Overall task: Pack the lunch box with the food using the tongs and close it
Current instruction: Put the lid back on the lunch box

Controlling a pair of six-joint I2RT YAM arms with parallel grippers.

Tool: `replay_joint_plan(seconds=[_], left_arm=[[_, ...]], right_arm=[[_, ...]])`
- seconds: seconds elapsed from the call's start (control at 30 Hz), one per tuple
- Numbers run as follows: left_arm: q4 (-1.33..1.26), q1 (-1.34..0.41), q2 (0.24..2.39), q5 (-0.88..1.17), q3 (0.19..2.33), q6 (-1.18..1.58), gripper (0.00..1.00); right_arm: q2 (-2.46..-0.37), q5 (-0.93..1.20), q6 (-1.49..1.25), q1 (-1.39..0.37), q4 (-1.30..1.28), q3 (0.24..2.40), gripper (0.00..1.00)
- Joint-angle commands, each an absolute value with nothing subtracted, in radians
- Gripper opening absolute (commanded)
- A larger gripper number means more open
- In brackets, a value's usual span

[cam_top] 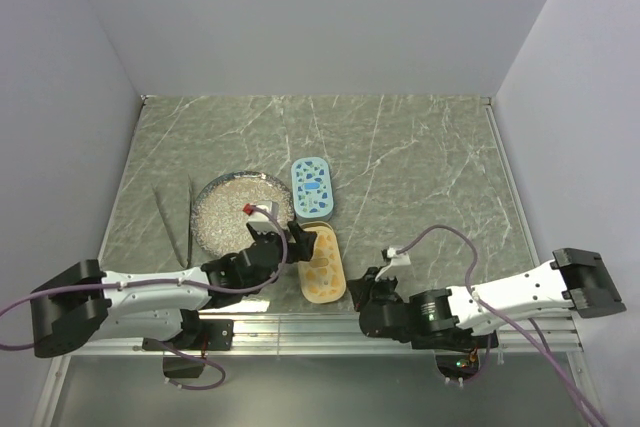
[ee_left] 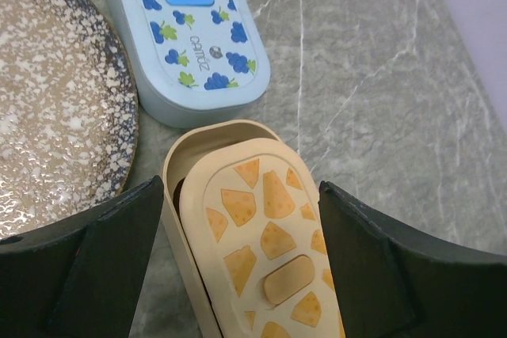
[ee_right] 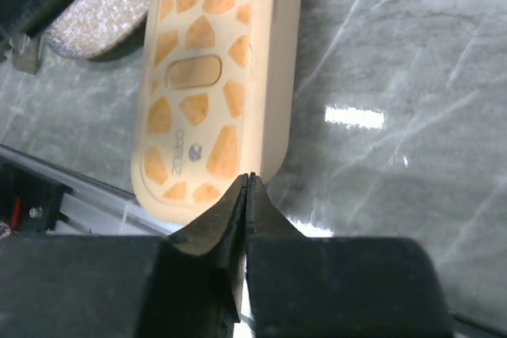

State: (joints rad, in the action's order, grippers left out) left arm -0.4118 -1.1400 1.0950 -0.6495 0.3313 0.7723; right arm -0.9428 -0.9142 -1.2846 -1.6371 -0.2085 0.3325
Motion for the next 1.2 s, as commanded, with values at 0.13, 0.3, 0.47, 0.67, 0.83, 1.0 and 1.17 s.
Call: replay_joint_plan(seconds=[0.13, 0.3, 0.47, 0.67, 0.83, 1.0, 1.17], left_arm=[[-0.356, -1.146, 0.997, -0.716, 0.324, 0.781, 0.85], [-0.321, -1.146, 0.959, -0.726, 0.319, 0.790, 0.86], [-0.314, -1.146, 0.930, -0.724, 0.305, 0.792, 0.86], [-0.310, -1.146, 0.914, -0.719, 0.302, 0.793, 0.86], [-0.318, -1.146, 0.916, -0.713, 0.301, 0.792, 0.86], [-0.321, -1.147, 0.928, -0.710, 0.305, 0.790, 0.86], [-0.327, -1.146, 0.939, -0.710, 0.305, 0.788, 0.86]], right_arm=[[-1.101, -1.060, -1.574, -1.781, -0.681, 0.521, 0.00], [-1.196, -1.035, -1.576, -1.807, -0.658, 0.568, 0.00], [-1.169, -1.017, -1.494, -1.804, -0.551, 0.519, 0.00], [-1.123, -0.951, -1.367, -1.755, -0.327, 0.431, 0.00], [-1.143, -0.937, -1.333, -1.743, -0.298, 0.445, 0.00], [-1.150, -0.894, -1.266, -1.707, -0.189, 0.425, 0.00], [-1.163, -0.862, -1.213, -1.674, -0.124, 0.414, 0.00]])
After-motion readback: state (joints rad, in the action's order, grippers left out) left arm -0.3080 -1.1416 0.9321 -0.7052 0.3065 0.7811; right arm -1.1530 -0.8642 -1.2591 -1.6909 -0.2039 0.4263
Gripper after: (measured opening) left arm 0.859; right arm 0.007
